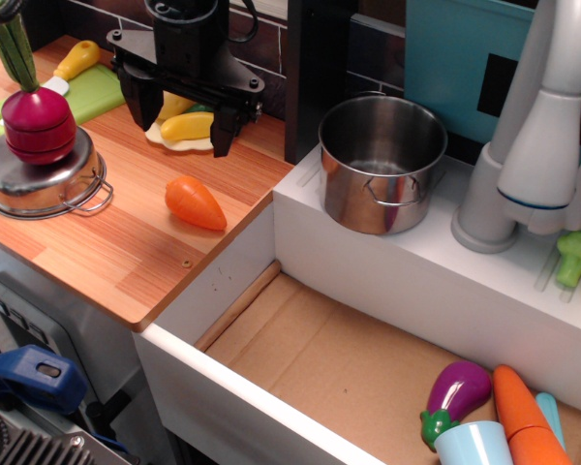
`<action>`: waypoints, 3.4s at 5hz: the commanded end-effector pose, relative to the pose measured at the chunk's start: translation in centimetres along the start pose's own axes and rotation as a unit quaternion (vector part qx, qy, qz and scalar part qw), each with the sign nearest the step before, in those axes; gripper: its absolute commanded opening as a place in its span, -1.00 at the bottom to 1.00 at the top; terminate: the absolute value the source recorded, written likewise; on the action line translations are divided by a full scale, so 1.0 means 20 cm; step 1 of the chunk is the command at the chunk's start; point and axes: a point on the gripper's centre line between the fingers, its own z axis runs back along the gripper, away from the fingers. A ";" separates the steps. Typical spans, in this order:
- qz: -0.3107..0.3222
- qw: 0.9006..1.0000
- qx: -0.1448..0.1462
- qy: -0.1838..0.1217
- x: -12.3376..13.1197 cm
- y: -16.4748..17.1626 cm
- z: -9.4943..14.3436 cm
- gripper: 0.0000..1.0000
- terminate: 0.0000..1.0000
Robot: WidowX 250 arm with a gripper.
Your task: Put carrot in pot or pan
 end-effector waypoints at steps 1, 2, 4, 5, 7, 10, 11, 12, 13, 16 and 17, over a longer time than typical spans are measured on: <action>0.000 1.000 0.000 0.000 0.00 0.00 0.00 1.00 -1.00; 0.054 0.998 -0.009 0.027 0.02 -0.02 -0.03 1.00 -1.00; 0.132 0.991 -0.013 0.032 0.03 -0.03 -0.12 1.00 -1.00; 0.140 0.989 -0.022 0.035 0.02 -0.03 -0.18 1.00 -1.00; 0.152 0.987 -0.027 0.039 0.00 -0.02 -0.26 1.00 -1.00; 0.159 0.986 -0.046 0.033 -0.05 -0.03 -0.39 1.00 -1.00; 0.159 0.986 -0.047 0.029 -0.05 -0.05 -0.41 -1.00 -1.00; 0.154 0.987 -0.040 0.010 0.01 -0.08 -0.34 -1.00 -1.00; 0.148 0.989 -0.025 -0.013 0.05 -0.08 -0.22 -1.00 -1.00; 0.070 0.989 -0.041 -0.121 0.14 -0.23 0.14 -1.00 -1.00; 0.037 0.987 -0.064 -0.140 0.19 -0.33 0.18 -1.00 -1.00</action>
